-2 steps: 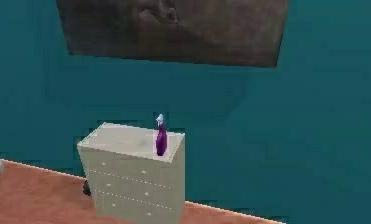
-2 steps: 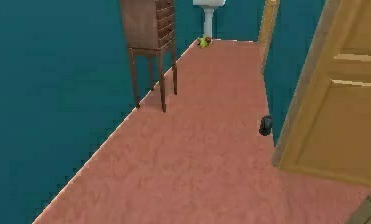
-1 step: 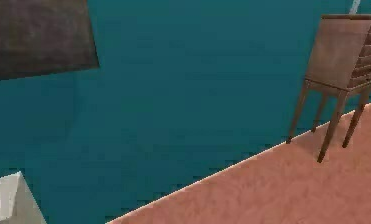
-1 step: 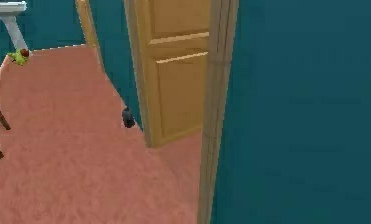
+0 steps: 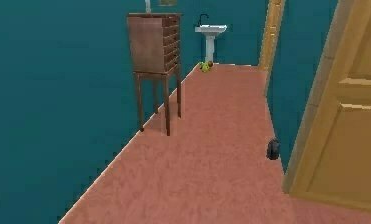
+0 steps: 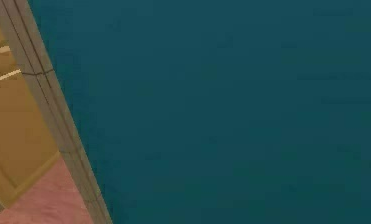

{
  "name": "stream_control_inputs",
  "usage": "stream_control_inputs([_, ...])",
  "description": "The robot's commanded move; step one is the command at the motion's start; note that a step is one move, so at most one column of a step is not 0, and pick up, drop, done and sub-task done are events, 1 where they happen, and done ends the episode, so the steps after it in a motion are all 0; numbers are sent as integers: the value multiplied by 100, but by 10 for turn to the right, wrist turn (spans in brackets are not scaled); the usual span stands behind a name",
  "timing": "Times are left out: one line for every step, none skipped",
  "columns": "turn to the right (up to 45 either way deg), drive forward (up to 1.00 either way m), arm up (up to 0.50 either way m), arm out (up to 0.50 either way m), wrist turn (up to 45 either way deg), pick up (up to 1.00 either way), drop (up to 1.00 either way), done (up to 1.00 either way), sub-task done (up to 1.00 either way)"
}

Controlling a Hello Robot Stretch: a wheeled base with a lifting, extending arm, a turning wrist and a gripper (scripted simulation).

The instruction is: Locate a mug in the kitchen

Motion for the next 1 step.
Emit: stream_control_inputs([30, 0, 0, 0, 0, 0, 0, 0, 0])
